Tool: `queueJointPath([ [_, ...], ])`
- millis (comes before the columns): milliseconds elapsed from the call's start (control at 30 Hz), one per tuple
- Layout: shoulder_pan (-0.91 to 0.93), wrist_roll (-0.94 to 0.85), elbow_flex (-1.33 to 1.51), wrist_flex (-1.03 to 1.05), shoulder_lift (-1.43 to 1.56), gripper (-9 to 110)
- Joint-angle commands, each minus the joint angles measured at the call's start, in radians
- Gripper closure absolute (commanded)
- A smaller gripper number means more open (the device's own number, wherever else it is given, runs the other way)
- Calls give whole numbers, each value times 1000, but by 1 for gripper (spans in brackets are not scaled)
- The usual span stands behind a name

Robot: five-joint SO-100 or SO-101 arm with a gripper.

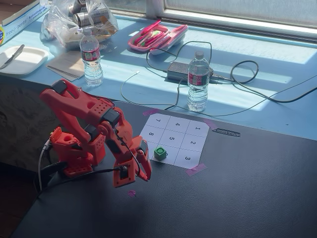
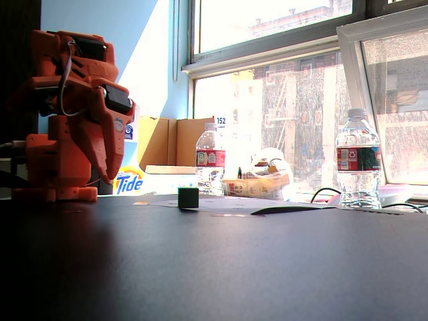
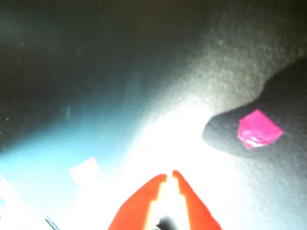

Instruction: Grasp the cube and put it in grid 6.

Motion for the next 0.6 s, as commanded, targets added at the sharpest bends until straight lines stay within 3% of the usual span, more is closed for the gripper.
queueJointPath([
  [0,-48,49,32,0,58,102],
  [567,-84,114,267,190,523,102],
])
